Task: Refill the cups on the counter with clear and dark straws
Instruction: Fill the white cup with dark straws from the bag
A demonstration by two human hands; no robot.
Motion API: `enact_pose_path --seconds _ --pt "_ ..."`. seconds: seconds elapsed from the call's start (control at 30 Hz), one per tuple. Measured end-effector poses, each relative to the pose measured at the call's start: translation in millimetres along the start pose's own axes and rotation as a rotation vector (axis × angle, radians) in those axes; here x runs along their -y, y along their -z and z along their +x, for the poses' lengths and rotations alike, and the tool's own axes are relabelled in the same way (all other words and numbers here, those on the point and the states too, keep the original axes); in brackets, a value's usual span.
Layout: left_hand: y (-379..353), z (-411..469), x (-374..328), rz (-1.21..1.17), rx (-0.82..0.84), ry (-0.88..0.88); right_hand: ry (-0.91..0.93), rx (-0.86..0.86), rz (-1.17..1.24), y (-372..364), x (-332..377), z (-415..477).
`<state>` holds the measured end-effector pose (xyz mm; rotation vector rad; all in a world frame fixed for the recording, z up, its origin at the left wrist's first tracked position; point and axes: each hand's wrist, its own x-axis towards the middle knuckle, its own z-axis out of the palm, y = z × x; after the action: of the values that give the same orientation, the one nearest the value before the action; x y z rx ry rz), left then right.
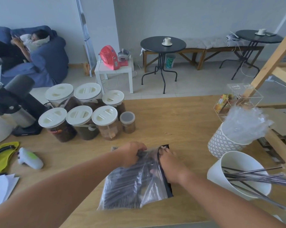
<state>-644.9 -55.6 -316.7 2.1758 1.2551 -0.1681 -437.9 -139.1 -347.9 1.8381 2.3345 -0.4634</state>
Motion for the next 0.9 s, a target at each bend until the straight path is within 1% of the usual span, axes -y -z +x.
enact_pose_path --seconds 0.1,0.23,0.4,0.57,0.63,0.77,0.83,0.9 --pt "2 -1 3 0.03 0.009 -0.001 -0.012 0.082 -0.003 3 -2 4" --pt "4 -1 7 0.065 -0.003 -0.021 -0.037 0.137 0.057 10 1 5" --pt "6 -1 6 0.106 0.055 -0.041 -0.036 0.242 -0.008 18 5 1" --pt "5 -4 7 0.137 0.096 -0.084 0.006 0.239 -0.039 28 5 -10" --pt "4 -4 10 0.142 0.096 -0.1 -0.011 0.238 -0.013 32 0 -17" --pt "4 -4 16 0.163 0.079 -0.114 0.011 0.205 0.02 51 -17 -37" --pt "5 -4 17 0.195 0.073 -0.115 0.015 0.189 -0.014 58 -27 -46" --pt "8 -4 13 0.296 0.111 -0.086 0.009 0.168 -0.053 64 -36 -54"
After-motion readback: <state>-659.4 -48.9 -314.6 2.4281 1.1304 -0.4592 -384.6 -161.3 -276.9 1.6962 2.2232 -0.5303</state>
